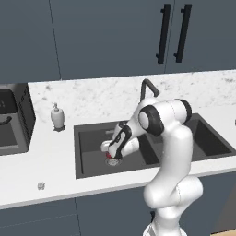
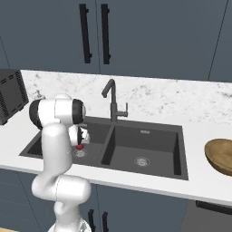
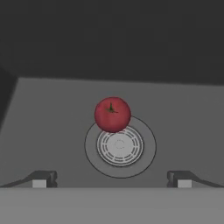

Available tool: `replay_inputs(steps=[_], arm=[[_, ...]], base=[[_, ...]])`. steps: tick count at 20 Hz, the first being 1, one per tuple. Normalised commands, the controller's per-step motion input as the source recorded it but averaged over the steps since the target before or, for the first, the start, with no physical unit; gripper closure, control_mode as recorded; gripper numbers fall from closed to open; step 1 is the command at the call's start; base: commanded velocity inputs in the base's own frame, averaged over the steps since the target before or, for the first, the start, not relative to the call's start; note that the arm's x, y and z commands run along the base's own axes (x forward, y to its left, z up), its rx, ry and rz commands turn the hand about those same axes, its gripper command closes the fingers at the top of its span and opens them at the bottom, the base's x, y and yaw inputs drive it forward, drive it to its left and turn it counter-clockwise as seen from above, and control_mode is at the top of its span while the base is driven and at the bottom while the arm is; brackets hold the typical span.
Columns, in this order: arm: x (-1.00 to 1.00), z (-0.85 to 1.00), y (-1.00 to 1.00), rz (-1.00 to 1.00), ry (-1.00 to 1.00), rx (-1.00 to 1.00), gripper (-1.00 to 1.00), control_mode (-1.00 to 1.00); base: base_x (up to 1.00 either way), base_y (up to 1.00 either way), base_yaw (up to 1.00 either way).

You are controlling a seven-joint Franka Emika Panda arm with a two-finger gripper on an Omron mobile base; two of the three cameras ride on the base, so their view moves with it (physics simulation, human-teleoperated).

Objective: Pick the tomato from the sink and place it in the bowl. Then pick the bowl and place it in the microwave. Then close the microwave door and press the start button.

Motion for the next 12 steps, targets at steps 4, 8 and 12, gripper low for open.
replay_inputs(steps=[4, 8, 12], arm=[[0.24, -0.2, 0.09, 0.0, 0.01, 0.0, -1.0, -1.0], [0.24, -0.28, 0.05, 0.0, 0.05, 0.0, -1.0, -1.0], [0.26, -0.29, 0.0, 0.0, 0.01, 0.0, -1.0, -1.0]], base=[[0.0, 0.0, 0.0], [0.0, 0.0, 0.0], [0.0, 0.0, 0.0]])
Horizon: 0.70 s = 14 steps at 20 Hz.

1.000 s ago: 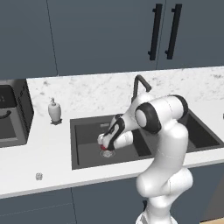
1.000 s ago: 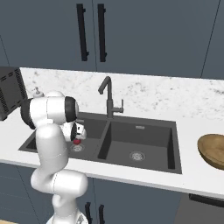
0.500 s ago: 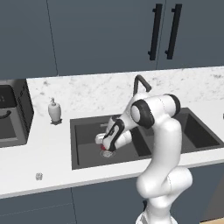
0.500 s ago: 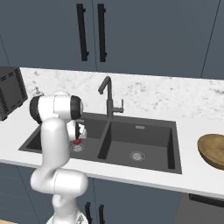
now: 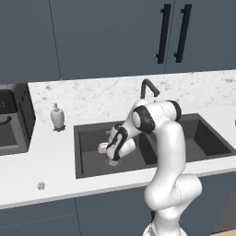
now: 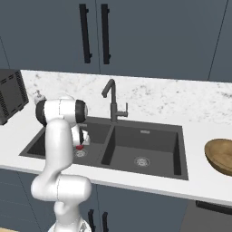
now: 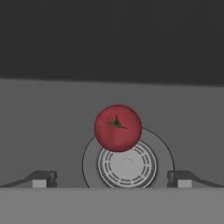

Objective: Pick the tomato from the sink and place it in the bowl. Then pick the bowl and place it in the microwave. Then close the microwave door and press the start button.

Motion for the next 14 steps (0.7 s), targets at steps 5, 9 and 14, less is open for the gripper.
replay_inputs(steps=[5, 9, 14], arm=[[0.32, -0.22, 0.0, 0.0, 0.02, 0.0, -1.0, -1.0], [0.36, -0.22, 0.0, 0.0, 0.01, 0.0, -1.0, -1.0], [0.22, -0.24, 0.0, 0.0, 0.06, 0.0, -1.0, -1.0]], base=[[0.0, 0.0, 0.0], [0.0, 0.0, 0.0], [0.0, 0.0, 0.0]])
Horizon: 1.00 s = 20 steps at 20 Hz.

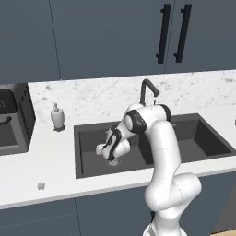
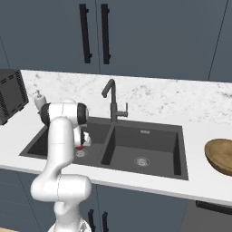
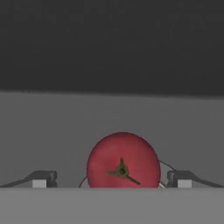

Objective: Pick the tomato from the sink and place it in the bowl. Then pick the bowl and place it in the microwave. Then close the microwave door and press the start button.

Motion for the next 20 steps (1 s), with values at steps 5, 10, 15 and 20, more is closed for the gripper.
replay_inputs(steps=[5, 10, 15, 20], arm=[[0.02, -0.28, 0.0, 0.0, 0.11, 0.0, -1.0, -1.0], [0.19, -0.2, -0.02, 0.0, 0.02, 0.0, -1.0, -1.0], [0.0, -0.32, 0.0, 0.0, 0.06, 0.0, 1.0, -1.0], [-0.18, -0.31, -0.01, 0.0, 0.05, 0.0, 1.0, -1.0]], base=[[0.0, 0.0, 0.0], [0.0, 0.0, 0.0], [0.0, 0.0, 0.0], [0.0, 0.0, 0.0]])
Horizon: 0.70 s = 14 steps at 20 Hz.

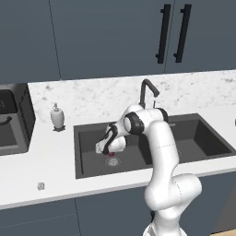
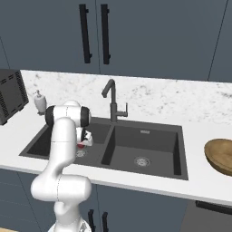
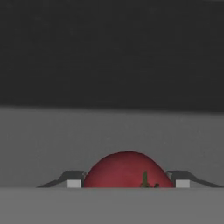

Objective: Pick the tomato from the sink and place it in the bowl. Then pick the bowl and place it in the microwave. Then close the microwave door and press the start button.

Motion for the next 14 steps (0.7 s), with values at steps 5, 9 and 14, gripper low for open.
replay_inputs(steps=[5, 9, 14], arm=[[-0.41, -0.22, -0.01, 0.0, 0.04, 0.0, 1.0, -1.0], [-0.58, -0.01, 0.0, 0.0, -0.03, 0.0, 1.0, -1.0], [-0.69, 0.11, 0.0, 0.0, -0.18, 0.0, 1.0, -1.0]], base=[[0.0, 0.0, 0.0], [0.0, 0.0, 0.0], [0.0, 0.0, 0.0]])
